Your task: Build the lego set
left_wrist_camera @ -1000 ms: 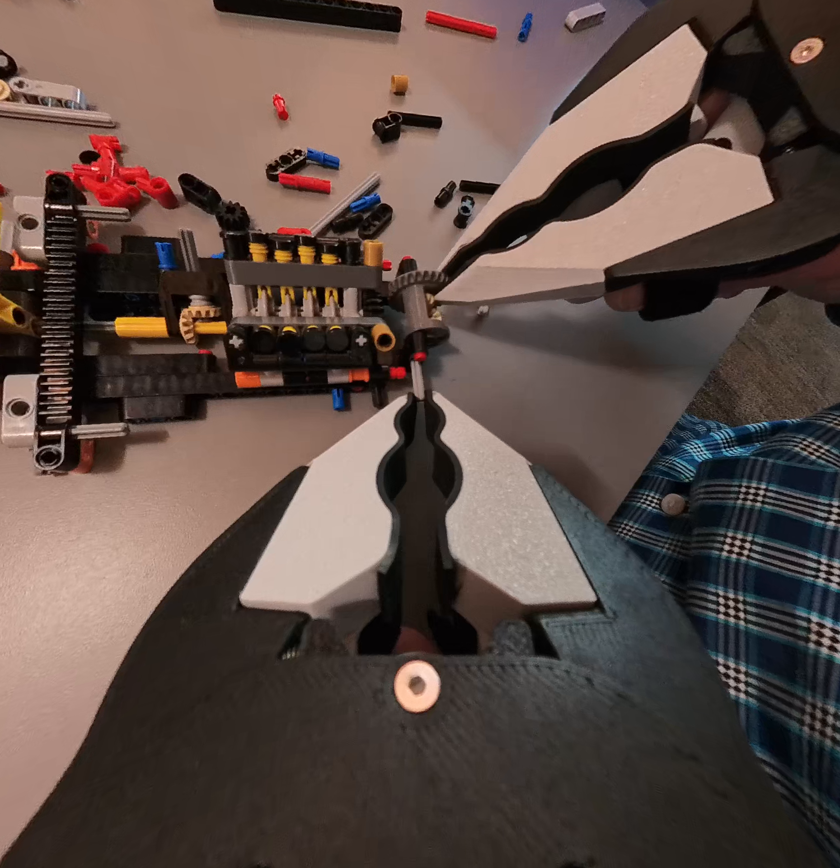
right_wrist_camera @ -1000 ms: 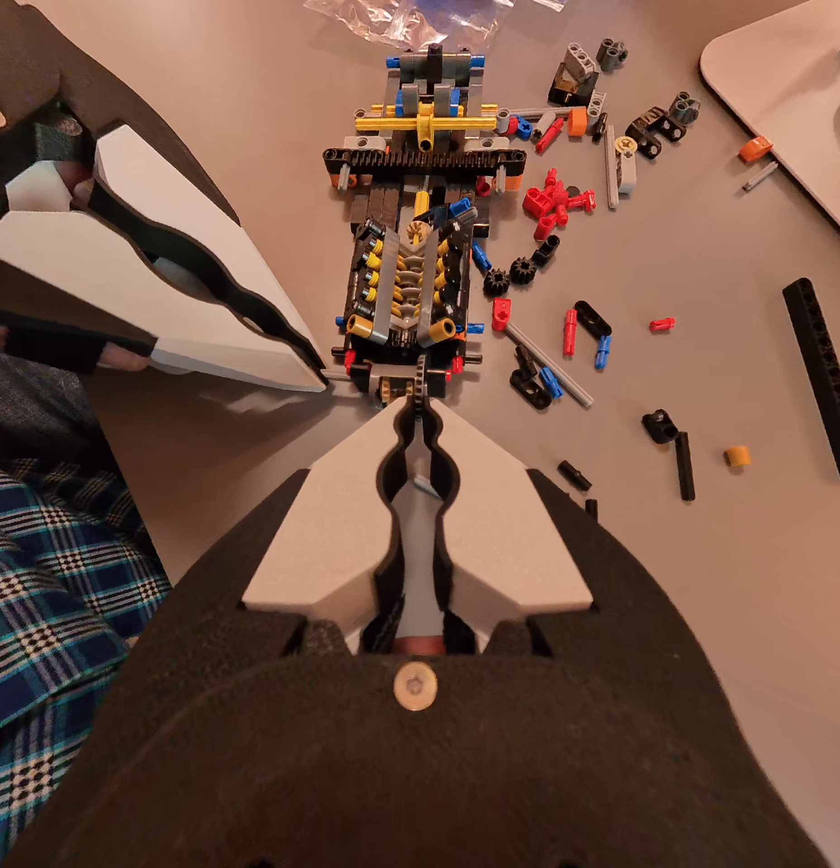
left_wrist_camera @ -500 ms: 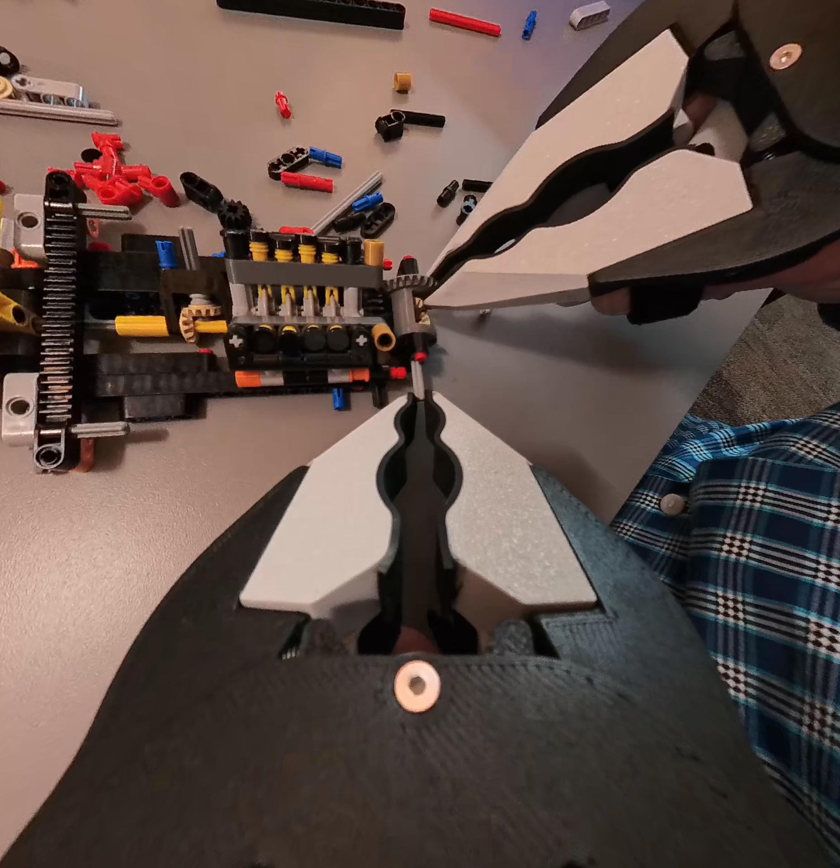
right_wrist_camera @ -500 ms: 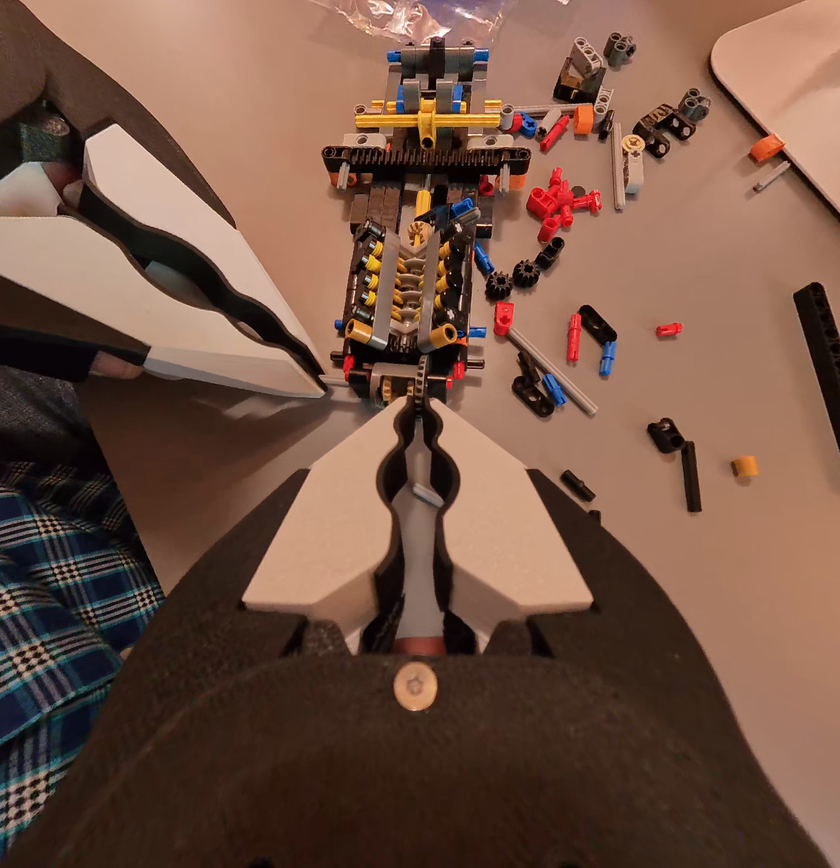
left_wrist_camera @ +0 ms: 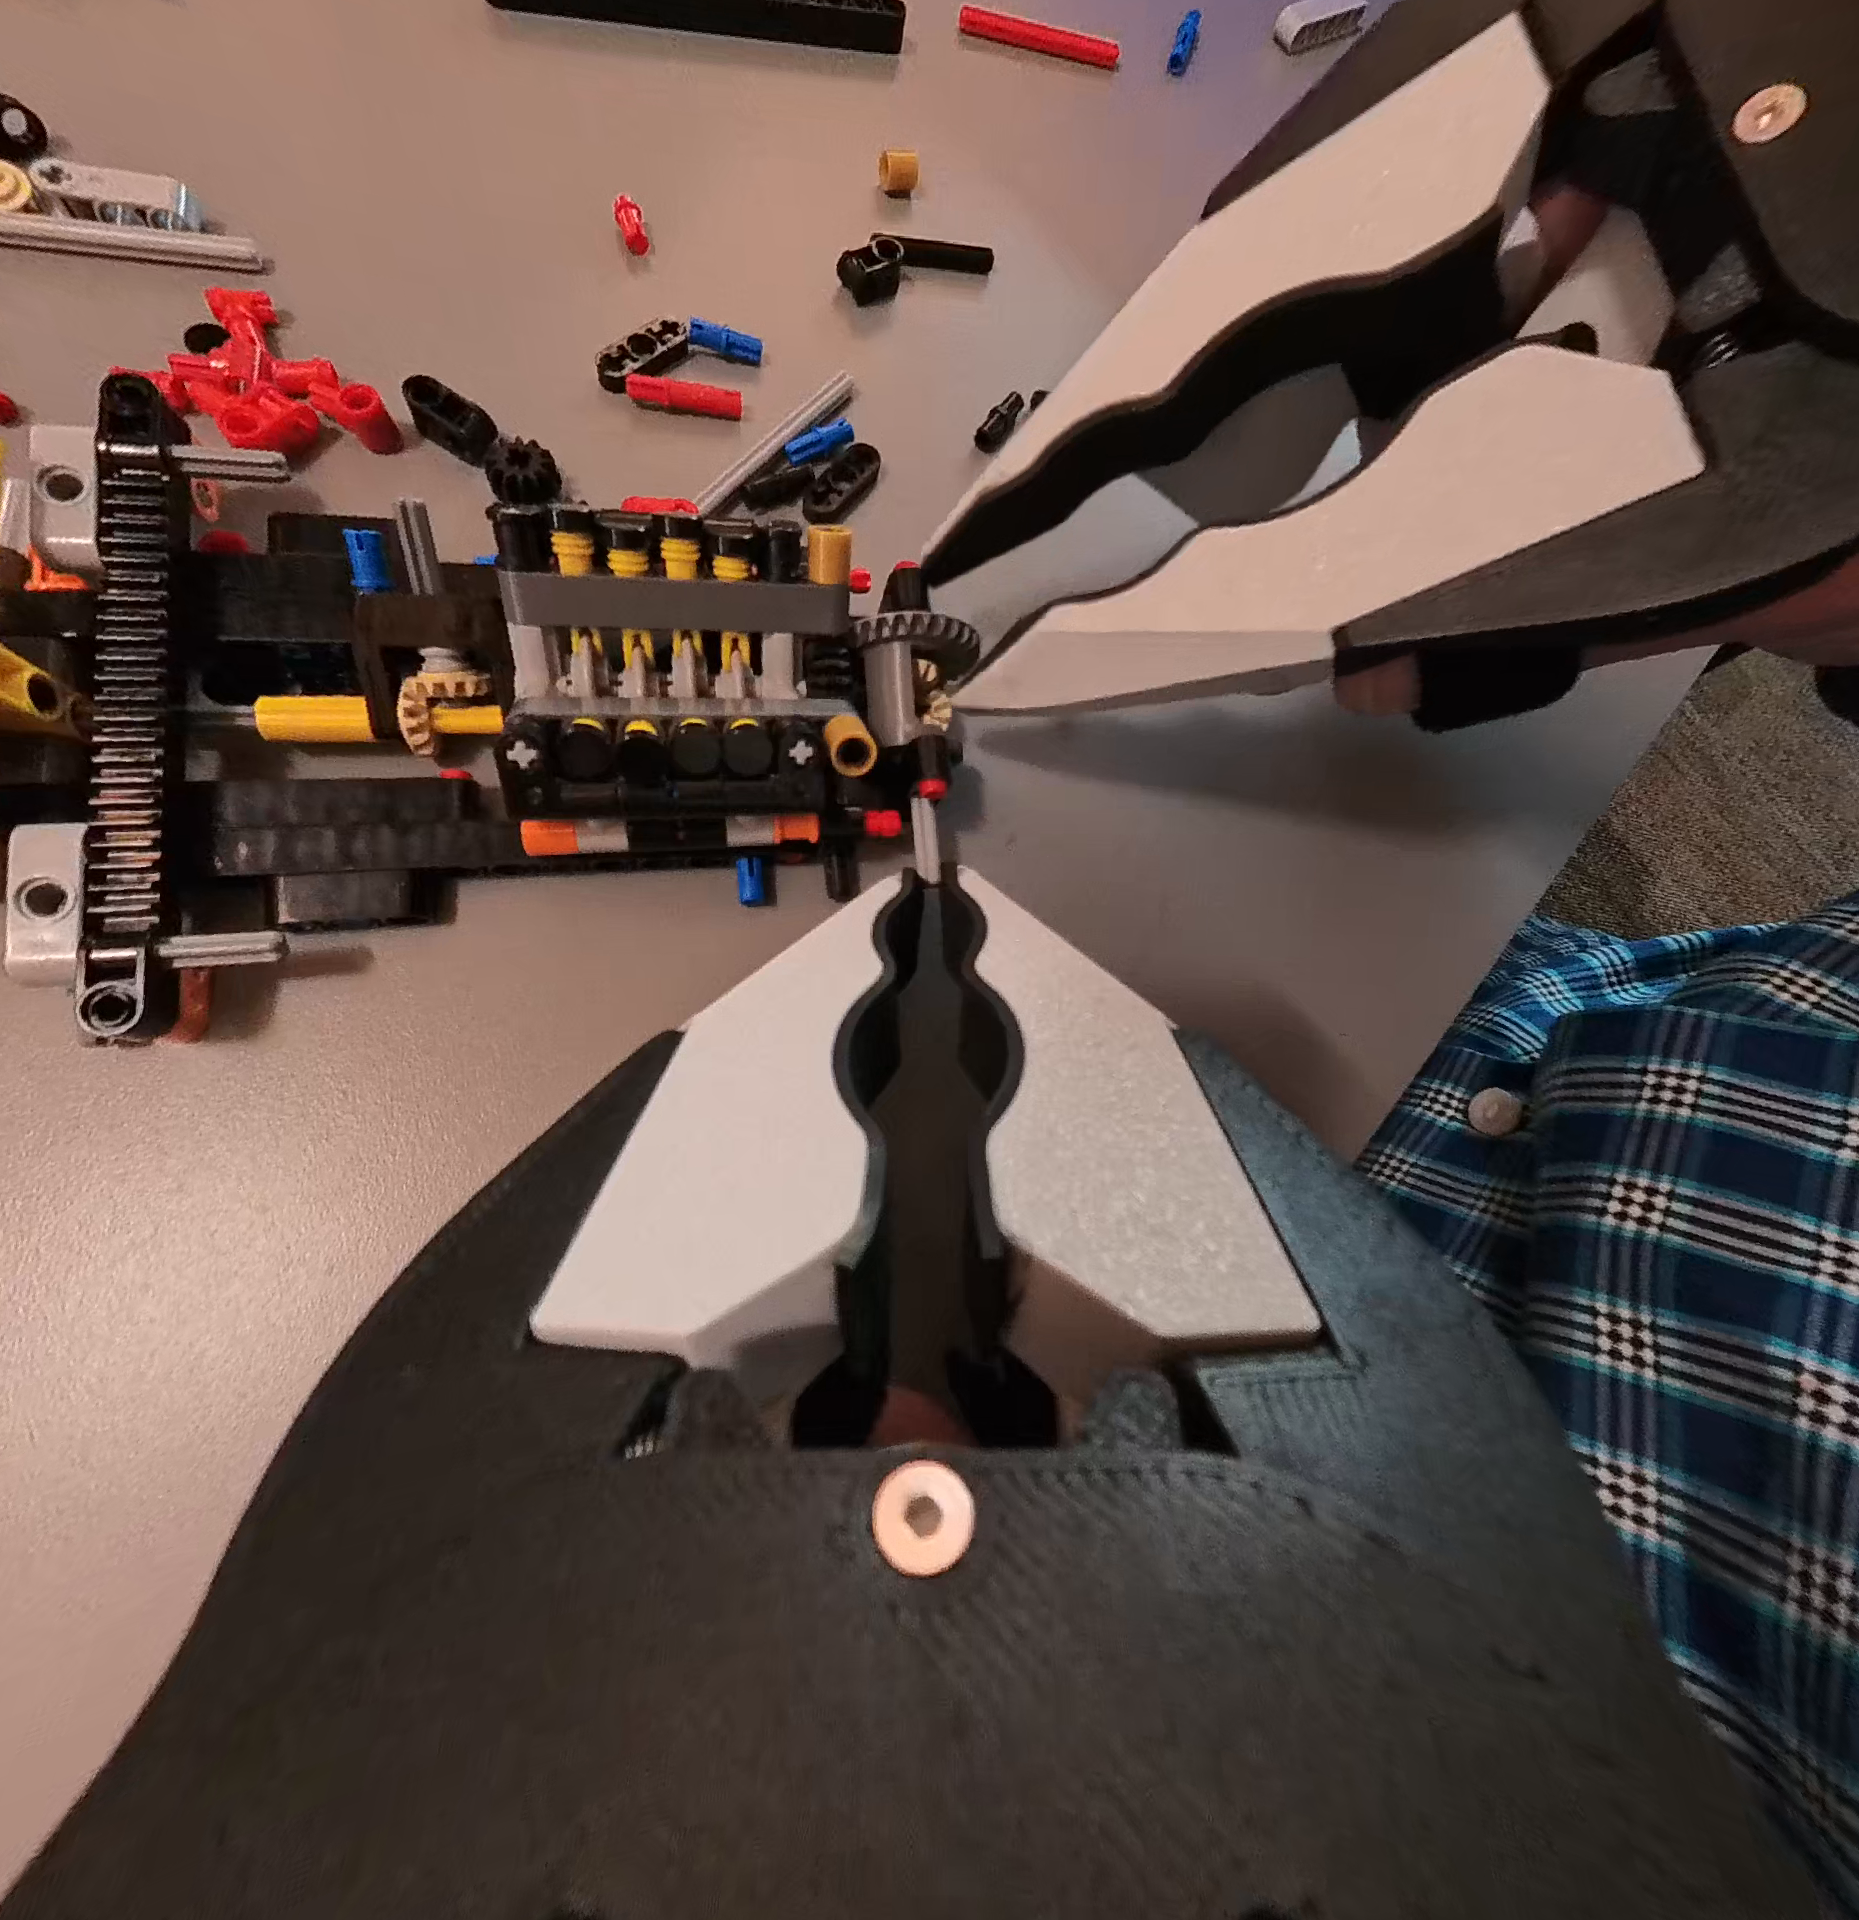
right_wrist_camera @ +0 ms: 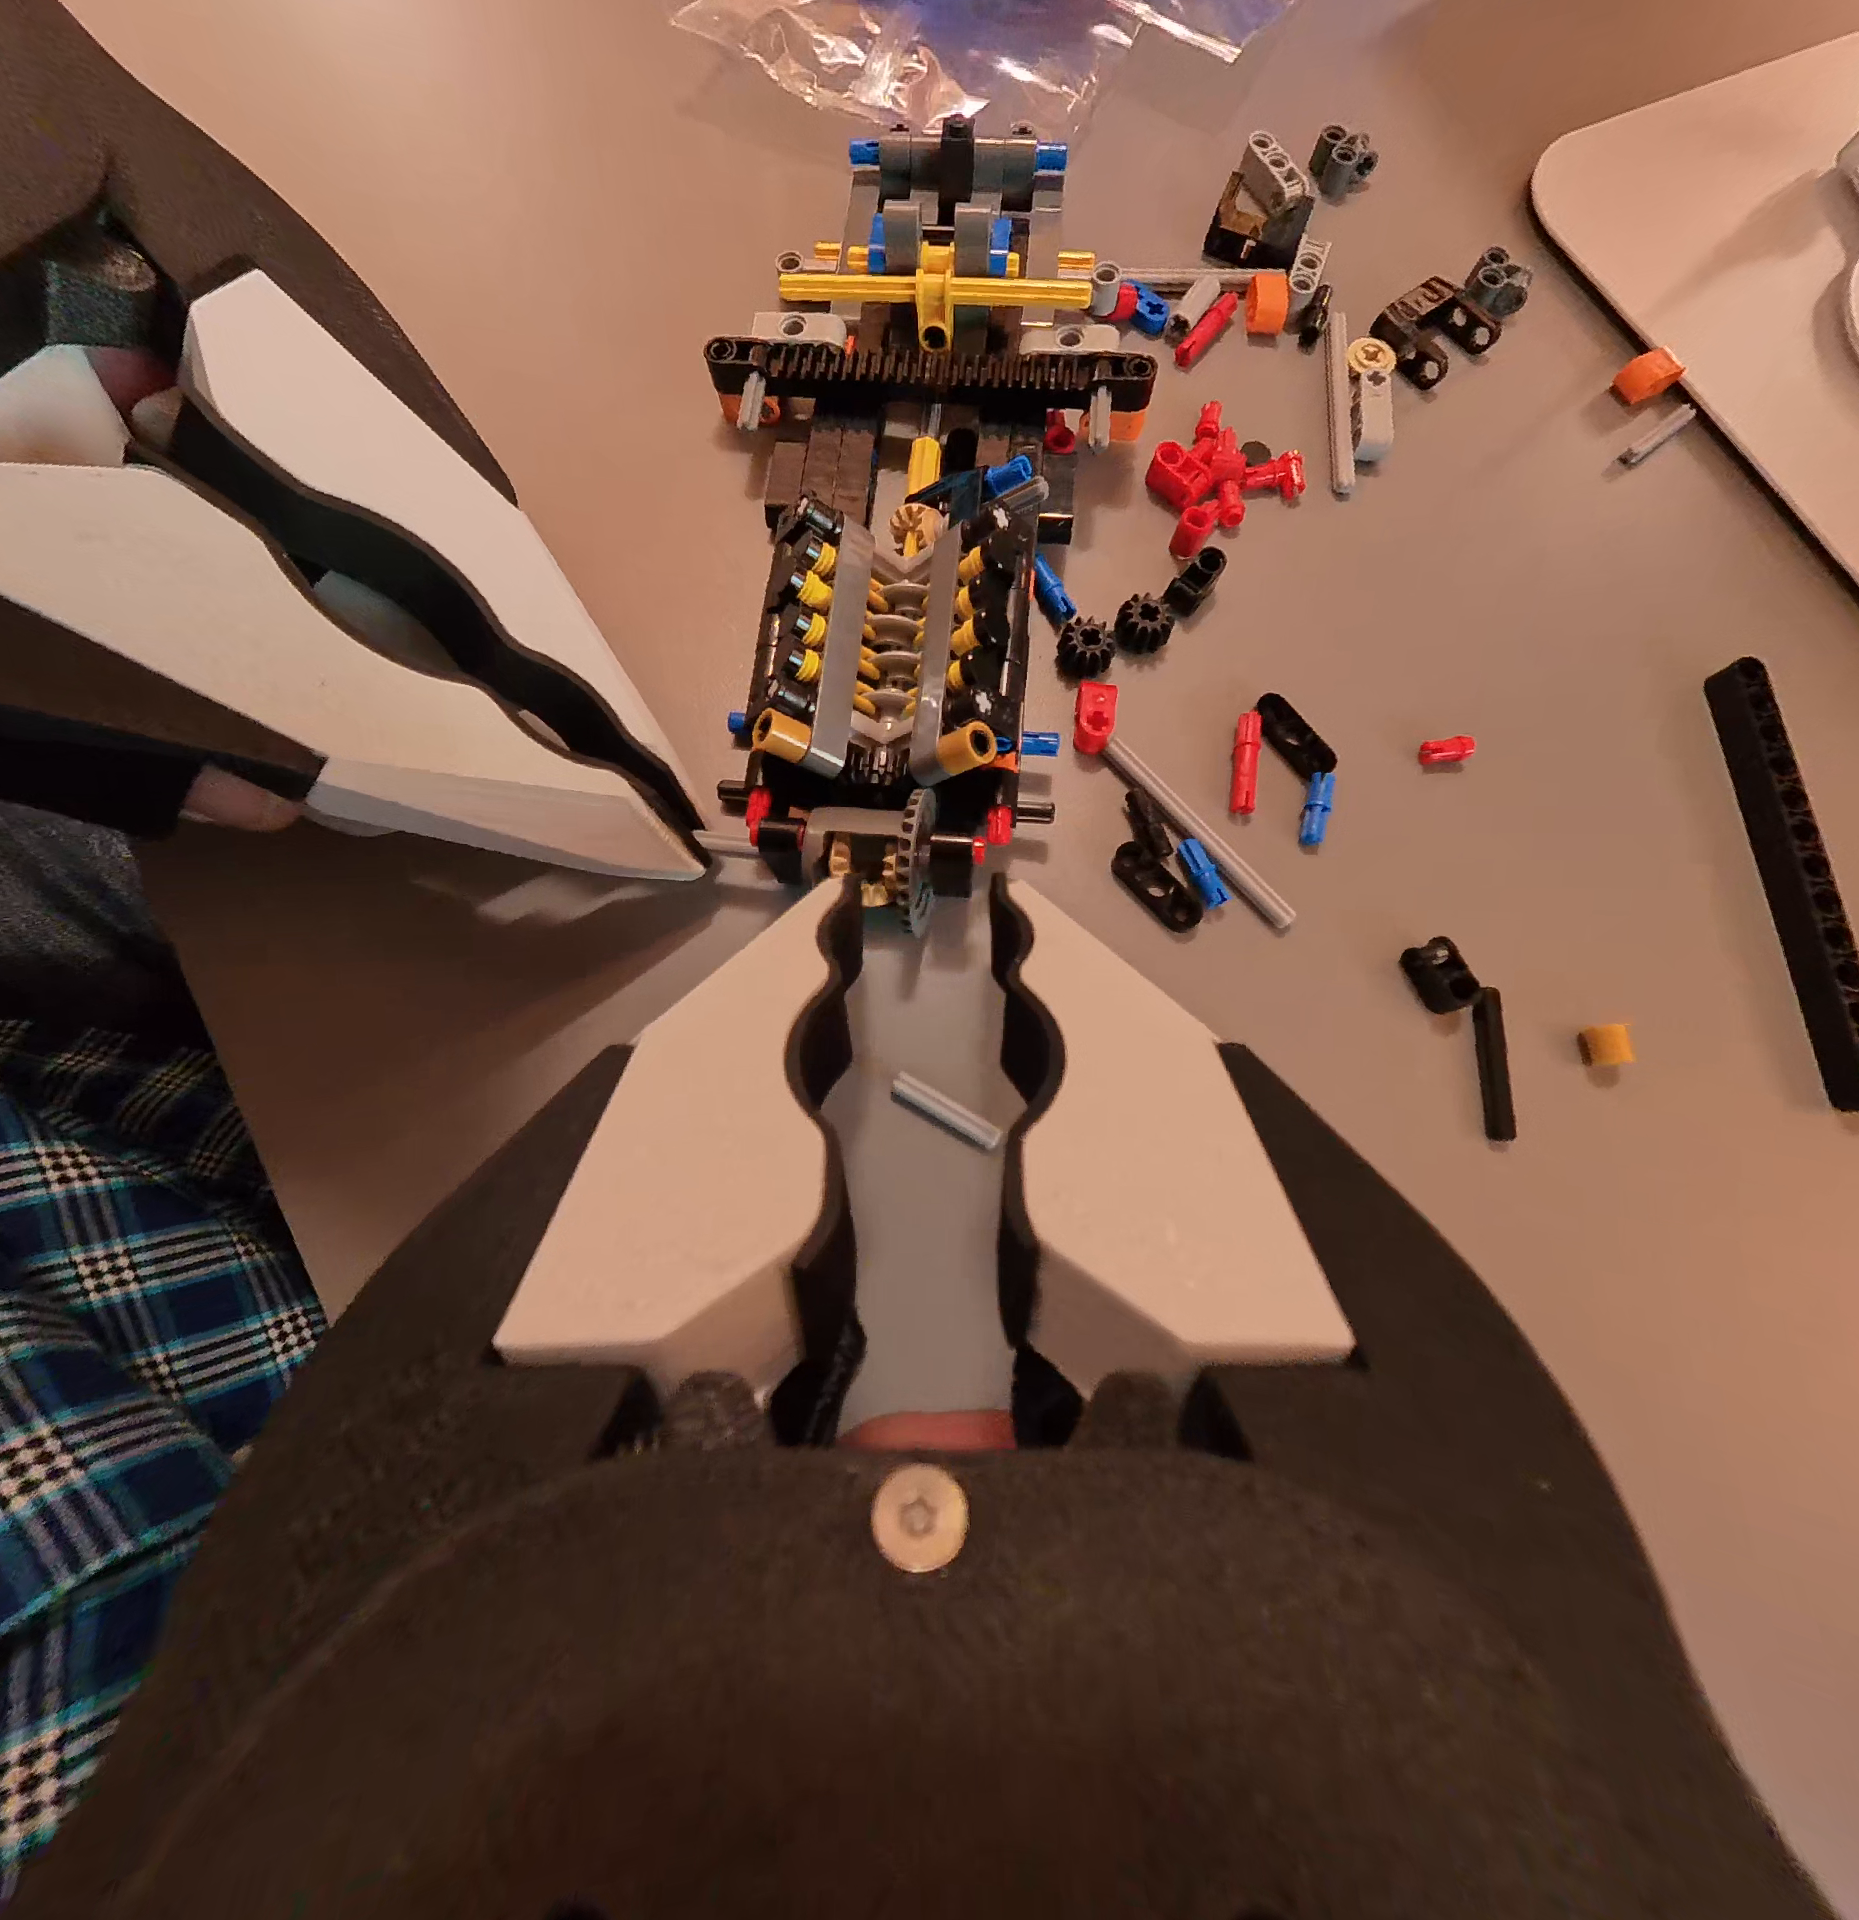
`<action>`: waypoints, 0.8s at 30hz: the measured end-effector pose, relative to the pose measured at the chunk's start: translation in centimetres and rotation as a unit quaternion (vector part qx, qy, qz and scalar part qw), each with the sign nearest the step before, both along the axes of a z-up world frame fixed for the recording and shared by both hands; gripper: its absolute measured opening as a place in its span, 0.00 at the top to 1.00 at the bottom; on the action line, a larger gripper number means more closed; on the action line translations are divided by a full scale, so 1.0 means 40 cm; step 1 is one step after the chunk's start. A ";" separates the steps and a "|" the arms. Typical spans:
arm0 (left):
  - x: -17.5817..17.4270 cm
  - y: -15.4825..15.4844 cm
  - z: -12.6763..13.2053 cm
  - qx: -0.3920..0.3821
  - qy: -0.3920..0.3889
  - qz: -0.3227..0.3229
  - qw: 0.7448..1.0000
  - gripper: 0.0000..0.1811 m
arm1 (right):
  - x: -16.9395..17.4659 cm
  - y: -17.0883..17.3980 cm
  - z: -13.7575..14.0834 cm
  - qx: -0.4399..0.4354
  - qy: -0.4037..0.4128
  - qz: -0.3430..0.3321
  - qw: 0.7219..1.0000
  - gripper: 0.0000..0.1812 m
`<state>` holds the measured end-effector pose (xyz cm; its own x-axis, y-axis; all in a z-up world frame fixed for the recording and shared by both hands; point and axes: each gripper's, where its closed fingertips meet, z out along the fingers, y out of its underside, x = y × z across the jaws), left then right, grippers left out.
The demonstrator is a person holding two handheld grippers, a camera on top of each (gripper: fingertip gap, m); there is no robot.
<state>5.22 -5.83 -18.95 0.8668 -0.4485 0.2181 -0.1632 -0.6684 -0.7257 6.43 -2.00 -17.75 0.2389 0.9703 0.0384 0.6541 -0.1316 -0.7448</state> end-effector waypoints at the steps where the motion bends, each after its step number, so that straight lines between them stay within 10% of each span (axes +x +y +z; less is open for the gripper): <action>1: 0.000 0.000 0.000 0.000 0.000 0.000 1.000 1.00 | 0.001 0.003 0.000 0.002 0.000 0.001 1.000 0.87; 24: -0.001 0.012 -0.002 0.001 0.014 0.009 1.000 1.00 | -0.017 0.012 0.002 -0.062 0.058 0.091 0.992 0.93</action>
<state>5.20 -5.36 -19.02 0.8811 -0.4324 0.1918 -0.1714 -0.6697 -0.7226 5.76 -1.54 -17.65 0.0541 0.9934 -0.1011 0.5857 -0.1136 -0.8025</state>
